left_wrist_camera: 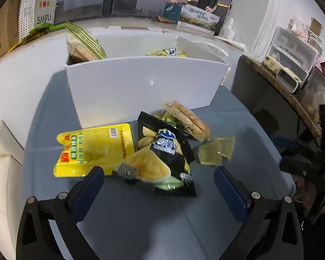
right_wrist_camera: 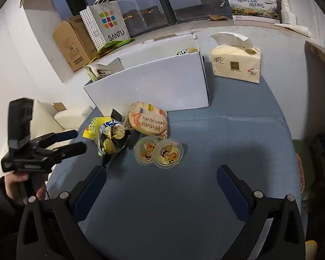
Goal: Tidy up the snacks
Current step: 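Grasp the black-and-yellow chip bag with the left gripper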
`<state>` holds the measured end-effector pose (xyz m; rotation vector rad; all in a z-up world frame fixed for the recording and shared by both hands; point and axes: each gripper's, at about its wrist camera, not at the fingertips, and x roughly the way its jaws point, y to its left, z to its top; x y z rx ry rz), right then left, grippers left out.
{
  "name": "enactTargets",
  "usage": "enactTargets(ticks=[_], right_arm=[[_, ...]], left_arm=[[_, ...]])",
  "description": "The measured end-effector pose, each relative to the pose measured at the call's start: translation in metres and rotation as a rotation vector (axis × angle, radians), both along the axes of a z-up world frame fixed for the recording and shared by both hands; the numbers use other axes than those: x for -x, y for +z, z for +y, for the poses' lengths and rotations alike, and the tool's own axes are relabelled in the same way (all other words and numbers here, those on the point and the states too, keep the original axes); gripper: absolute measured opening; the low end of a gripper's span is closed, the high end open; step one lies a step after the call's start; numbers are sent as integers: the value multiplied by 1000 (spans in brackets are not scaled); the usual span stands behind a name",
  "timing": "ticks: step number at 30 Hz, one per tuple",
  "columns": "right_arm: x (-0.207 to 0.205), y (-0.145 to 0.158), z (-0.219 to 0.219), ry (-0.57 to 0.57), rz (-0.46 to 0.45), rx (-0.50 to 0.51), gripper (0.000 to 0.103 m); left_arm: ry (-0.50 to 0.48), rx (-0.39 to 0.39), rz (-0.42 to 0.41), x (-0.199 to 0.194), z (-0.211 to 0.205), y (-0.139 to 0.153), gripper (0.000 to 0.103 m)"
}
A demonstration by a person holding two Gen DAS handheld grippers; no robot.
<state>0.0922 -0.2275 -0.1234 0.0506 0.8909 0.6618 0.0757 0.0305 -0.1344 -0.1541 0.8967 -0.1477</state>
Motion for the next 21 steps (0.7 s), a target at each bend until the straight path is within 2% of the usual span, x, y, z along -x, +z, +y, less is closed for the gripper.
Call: enactTargets(ticks=[6,8,9,12,13,14,15,21], right_arm=[[0,-3,1,2,7,8,103],[0,-3,1,2,7,10,103],[0,-3,1,2,7,11,103],[0,-4,1,2,10,13,103],[0,-4,1,1,10,14,103],[0,-5,1,1,11,14,103],[0,-5,1,0,13,15,103],[0,-7,7,4,12,35,103]], left_arm=[[-69,-49,45,-26,-16,-19,103],[-77,-89,74,-32,-19,-29,102],[-82,-100,82,-34,-20,-34,96],[-102,-103,70,-29,-16,-38,61],[-108,-90,58,-26,-14,-35,55],[-109,-93,43,-22,-13,-31,44],[-112,-101,26,-16,-13,-28,39],[-86,-59,-36,15,-7,-14,37]])
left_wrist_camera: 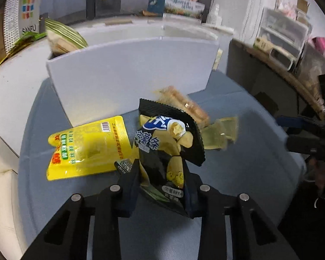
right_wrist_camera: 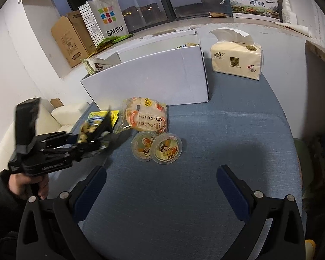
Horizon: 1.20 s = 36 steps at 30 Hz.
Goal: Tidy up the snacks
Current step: 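Grasp the black-and-yellow chip bag with the left gripper, then grasp a round jelly cup with the right gripper while the left carries the chip bag into the box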
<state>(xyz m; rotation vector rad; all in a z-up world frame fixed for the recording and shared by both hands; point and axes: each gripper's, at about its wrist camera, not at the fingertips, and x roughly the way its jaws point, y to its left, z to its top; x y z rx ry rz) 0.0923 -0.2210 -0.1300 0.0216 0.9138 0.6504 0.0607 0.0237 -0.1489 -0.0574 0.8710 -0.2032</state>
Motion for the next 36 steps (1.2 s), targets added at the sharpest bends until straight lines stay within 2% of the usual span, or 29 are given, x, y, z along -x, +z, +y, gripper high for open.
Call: enactTargets(ticks=[4,10,15,20,22,23,24,27,30,32,36], right_arm=[[-4,-2,6,15,-9,25,103],[-21,-12,26,89,-73,143,103],[-41,-27,42,172,-82,244,103],[-51,-37,49,187,-77,246,103],[-54,-41,52,206,-62,220,94],[-56,-43,53,211,-49,223,61],[-56,-46,55,222,-39,226,47],[-52,-43,51,227,-12,189,47],[-40,-29,43,230,-42,144,47],[-36,-18,39,208,-61,137,47],[-35,21,28,160,-107,36,48]], left_arm=[[52,66,-60,25,16,27,37],[95,69,-121,55,35,54,37],[124,93,-130,68,48,59,37],[125,92,-131,71,48,59,37],[116,91,-130,70,46,59,37],[117,89,-131,70,44,59,37],[114,90,-132,70,44,59,37],[114,96,-134,69,46,60,37],[114,115,-145,68,50,63,37],[124,110,-173,67,49,70,37],[103,95,-230,56,43,90,37]])
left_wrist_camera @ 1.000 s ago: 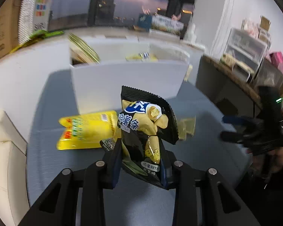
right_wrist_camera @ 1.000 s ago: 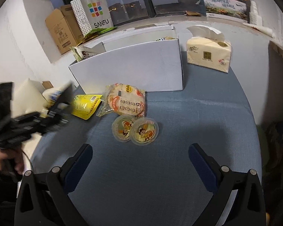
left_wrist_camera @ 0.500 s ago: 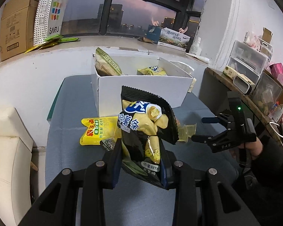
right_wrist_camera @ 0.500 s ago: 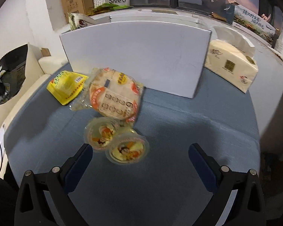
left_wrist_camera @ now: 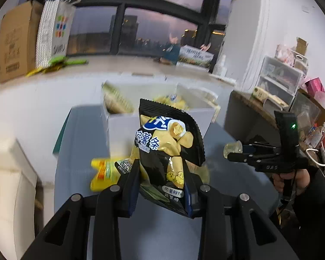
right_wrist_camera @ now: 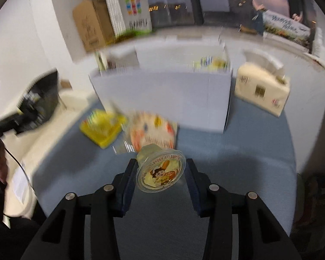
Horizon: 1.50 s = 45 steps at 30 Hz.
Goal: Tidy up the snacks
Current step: 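Grasp a round jelly cup with the right gripper while the left carries the chip bag into the box, then grasp the yellow pack with the left gripper while the right grasps the second jelly cup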
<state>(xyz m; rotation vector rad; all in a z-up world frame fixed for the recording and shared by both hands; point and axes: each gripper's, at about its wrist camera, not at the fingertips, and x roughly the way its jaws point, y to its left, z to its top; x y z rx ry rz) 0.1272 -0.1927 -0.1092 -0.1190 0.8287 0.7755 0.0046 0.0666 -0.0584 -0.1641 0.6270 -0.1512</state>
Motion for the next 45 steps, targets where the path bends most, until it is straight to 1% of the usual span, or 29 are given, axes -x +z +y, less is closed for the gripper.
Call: enactTargets(ticks=[3,6,8,9,10,11,14,15,17,21,22,23,24,25,26,27,28,29,30,31,33,36,39,41,45], right_arm=[[-5,34,-1,-21,-52,-68,48],[-17,67,5,-29,-100,-138,48],[-29,84,16,-42,-125,-144,48],[-40,92,23,-59,-139,-127,48],[-45,96,28,-69,-140,-115,48],[-55,99,37,-79,-139,-104,48],[-86,102,54,-92,-140,-86,48],[-102,98,61,-114,-117,-65,48],[-119,91,63,-146,-80,-40,48],[-139,83,74,-142,-69,5,48],[-142,82,76,-138,-70,13,48],[-144,81,77,-134,-73,16,48],[-147,81,79,-124,-77,13,52],[-148,80,80,-112,-75,15,61],[-149,80,83,-97,-80,49,90],[-147,80,84,-106,-113,86,103],[-142,81,83,-116,-162,121,103],[-135,81,82,-115,-212,147,103],[-130,81,81,-109,-236,165,103],[-126,79,80,-96,-234,176,103],[-122,77,80,-79,-218,185,103],[-110,80,81,-60,-241,180,103],[-95,86,83,-24,-273,155,103],[-87,90,87,-3,-287,144,103],[-68,96,85,18,-302,113,103]], left_arm=[[-24,-35,-45,-17,-6,19,37],[-45,-54,-93,-44,-7,40,37],[-68,-86,-107,-69,-10,52,37],[-74,-126,-112,-86,-13,57,37],[-76,-145,-107,-100,-14,59,37],[-74,-143,-100,-111,-12,60,37],[-54,-105,-76,-148,0,60,37],[-42,-94,-65,-158,4,58,37],[-26,-70,-41,-176,10,53,37],[-28,-64,-5,-197,10,41,38],[-25,-66,4,-200,9,38,38],[-25,-71,15,-203,7,35,41],[-26,-76,26,-205,6,33,48],[5,-93,37,-207,6,32,58],[41,-105,56,-208,8,30,89],[60,-92,66,-207,11,30,103],[66,-75,56,-204,14,31,103],[69,-37,47,-200,19,32,103],[73,-16,50,-198,23,32,103],[80,1,58,-197,27,33,103],[89,6,76,-196,31,34,103],[96,-12,59,-188,30,38,103],[92,-3,56,-180,30,40,103],[78,14,43,-170,27,40,103],[72,3,-5,-144,20,45,103]])
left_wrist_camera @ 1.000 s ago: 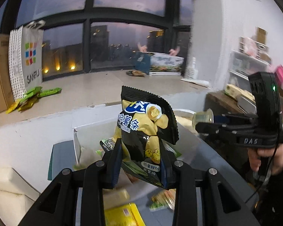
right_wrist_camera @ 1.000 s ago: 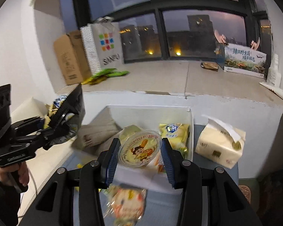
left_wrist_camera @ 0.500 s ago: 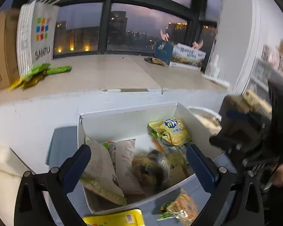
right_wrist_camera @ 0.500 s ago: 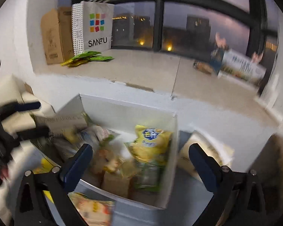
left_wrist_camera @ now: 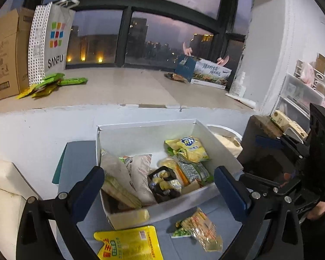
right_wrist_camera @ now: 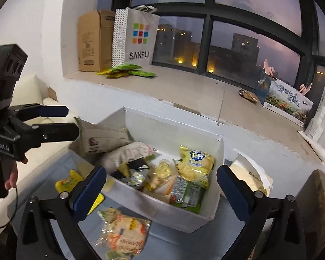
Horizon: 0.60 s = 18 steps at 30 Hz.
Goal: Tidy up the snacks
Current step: 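Grasp the yellow pack with the left gripper while the right grasps the second jelly cup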
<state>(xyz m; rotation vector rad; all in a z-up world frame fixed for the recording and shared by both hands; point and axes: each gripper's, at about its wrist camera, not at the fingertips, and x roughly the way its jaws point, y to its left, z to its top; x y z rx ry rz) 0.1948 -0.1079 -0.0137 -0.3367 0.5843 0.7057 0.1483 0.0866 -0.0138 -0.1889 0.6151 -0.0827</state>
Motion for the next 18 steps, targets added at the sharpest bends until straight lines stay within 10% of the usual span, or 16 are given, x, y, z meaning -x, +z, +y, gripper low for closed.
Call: enactTargets(ticks=[6,18], right_arm=[[50,6,-13,38,-110,-29,103],[112,-55,-71,-45,113,-141,103]], left_arm=[[-26,-3,-41,44,-10,2,103],[-36,31,-41,128,-37,-34,103]])
